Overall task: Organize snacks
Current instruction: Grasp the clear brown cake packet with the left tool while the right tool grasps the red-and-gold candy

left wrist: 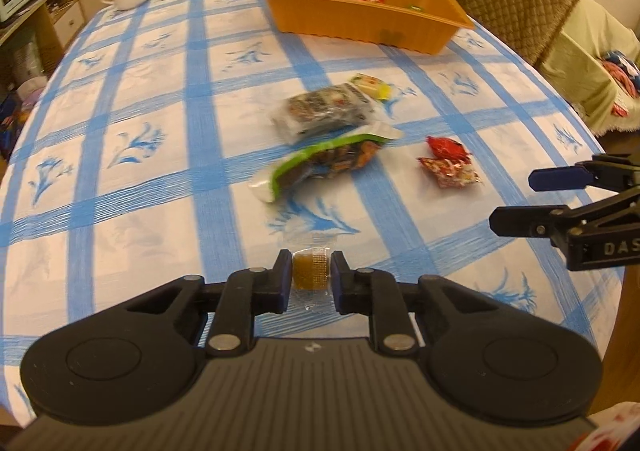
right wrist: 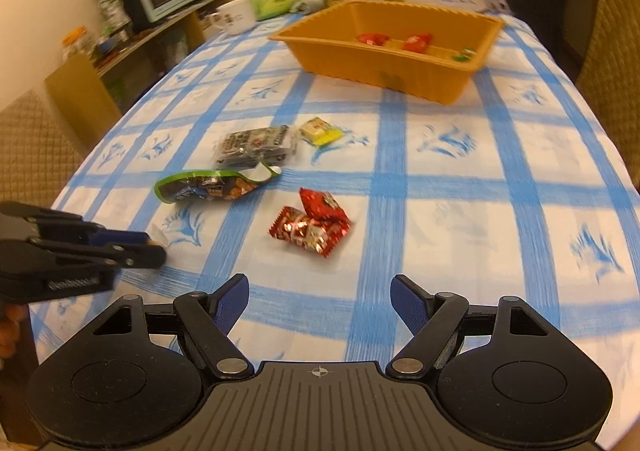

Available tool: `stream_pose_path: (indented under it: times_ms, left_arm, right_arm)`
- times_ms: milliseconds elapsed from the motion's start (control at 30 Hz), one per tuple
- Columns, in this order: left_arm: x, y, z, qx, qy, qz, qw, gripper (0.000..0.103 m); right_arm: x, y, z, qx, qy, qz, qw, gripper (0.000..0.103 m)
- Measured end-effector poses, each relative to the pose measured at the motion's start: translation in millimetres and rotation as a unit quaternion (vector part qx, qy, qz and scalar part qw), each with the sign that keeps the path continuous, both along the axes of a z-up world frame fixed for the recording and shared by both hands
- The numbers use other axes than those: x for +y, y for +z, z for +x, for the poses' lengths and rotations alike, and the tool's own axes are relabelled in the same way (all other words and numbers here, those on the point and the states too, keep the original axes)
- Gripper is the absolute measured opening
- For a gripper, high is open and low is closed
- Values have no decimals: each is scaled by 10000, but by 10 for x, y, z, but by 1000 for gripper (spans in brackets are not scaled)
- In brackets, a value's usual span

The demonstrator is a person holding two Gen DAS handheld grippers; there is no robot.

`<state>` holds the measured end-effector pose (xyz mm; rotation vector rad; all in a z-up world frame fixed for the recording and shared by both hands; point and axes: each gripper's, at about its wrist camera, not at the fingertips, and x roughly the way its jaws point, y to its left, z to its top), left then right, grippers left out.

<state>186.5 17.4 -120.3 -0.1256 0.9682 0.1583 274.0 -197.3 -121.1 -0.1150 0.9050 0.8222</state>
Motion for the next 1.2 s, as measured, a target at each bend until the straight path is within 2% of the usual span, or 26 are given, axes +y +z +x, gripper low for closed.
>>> stream_pose_path:
  times_ms: [200,267,500,800,1100,1200]
  left_arm:
    - [139,22,-86,-12,216,13,9998,18]
    - [186,25,-119,-7,282,2,9996,18]
    - [313,46,-193,-11,455,27,9990,18]
    - [406,64,-217,-9,535,55,9986,18]
    - [488,80,-273,-11,633,66,9980,18]
    - [515,81,-292,-10,661,68,9978,18]
  right_arm:
    - [209,-94,157,-305,490,-181,9982,77]
    - [276,-120,213,-347,624,-219,9972,71]
    - [433,-178,291,-312,857,-222,9956,67]
    - [676,-143,46,-95,1379,-48,9904,55]
    - [861,-110,74,-344,1418,-130,9892,52]
    - [918,-133,95,-353,1460,-207,9884,43]
